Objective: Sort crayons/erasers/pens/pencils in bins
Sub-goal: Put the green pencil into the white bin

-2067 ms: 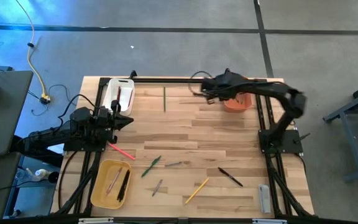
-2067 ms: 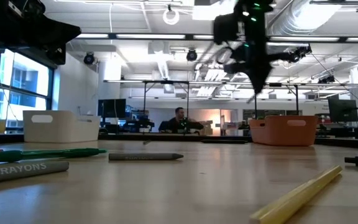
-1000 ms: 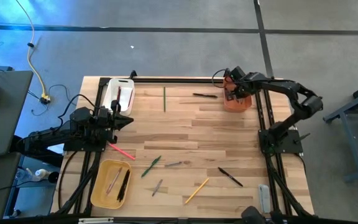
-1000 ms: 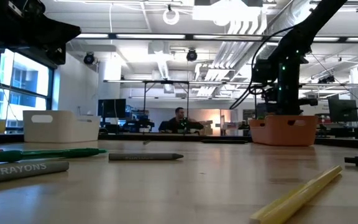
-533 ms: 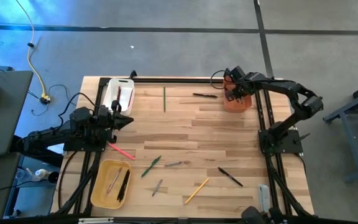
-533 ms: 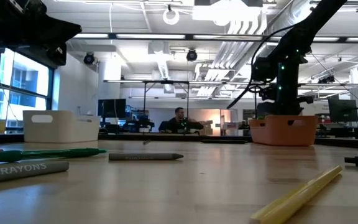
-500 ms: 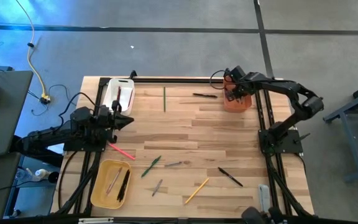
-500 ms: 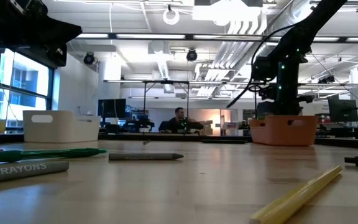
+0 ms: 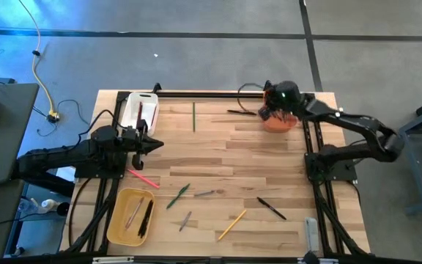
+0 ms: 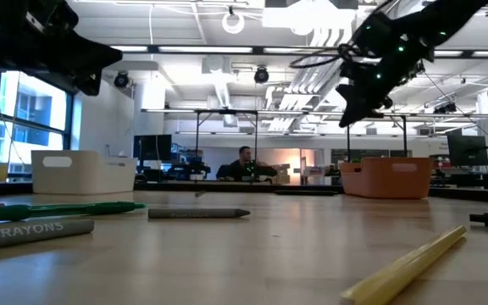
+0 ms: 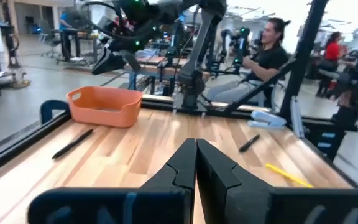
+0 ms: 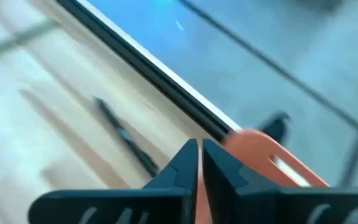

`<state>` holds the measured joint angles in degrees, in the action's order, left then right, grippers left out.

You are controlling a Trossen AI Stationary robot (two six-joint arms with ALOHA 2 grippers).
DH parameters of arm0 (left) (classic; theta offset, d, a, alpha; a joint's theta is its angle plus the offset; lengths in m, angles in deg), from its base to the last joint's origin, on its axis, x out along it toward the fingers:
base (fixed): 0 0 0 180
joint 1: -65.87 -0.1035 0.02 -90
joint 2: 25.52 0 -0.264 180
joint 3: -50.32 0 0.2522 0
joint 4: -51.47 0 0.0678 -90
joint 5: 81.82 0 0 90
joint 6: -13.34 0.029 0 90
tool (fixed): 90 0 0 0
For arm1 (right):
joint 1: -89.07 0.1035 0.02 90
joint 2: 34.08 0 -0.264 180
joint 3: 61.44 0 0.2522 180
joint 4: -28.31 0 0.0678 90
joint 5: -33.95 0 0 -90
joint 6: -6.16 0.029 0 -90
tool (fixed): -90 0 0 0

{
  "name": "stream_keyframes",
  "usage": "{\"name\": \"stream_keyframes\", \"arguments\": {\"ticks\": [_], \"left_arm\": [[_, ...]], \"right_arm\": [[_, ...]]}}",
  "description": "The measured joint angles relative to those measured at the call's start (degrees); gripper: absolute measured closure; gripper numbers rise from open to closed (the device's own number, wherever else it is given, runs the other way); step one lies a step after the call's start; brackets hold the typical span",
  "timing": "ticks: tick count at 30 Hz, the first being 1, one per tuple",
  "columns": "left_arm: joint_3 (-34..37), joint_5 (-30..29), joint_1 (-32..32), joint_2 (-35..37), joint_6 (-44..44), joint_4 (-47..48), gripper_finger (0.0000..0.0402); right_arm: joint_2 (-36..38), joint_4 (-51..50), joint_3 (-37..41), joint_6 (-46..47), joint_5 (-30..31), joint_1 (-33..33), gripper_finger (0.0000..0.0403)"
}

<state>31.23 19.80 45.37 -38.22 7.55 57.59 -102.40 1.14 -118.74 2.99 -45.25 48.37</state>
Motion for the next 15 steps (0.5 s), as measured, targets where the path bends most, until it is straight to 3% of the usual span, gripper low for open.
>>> {"name": "stream_keyframes", "arguments": {"ticks": [8,15], "left_arm": [[-4.4,-7.4,2.0,-8.7,-2.9,-1.5,0.0401],[-11.8,-8.1,4.5,-19.8,-4.6,-1.1,0.0393]], "right_arm": [[8.1,25.5,16.7,1.7,-0.8,10.9,0.0402],[8.7,36.6,21.8,1.8,3.7,19.9,0.0402]]}}
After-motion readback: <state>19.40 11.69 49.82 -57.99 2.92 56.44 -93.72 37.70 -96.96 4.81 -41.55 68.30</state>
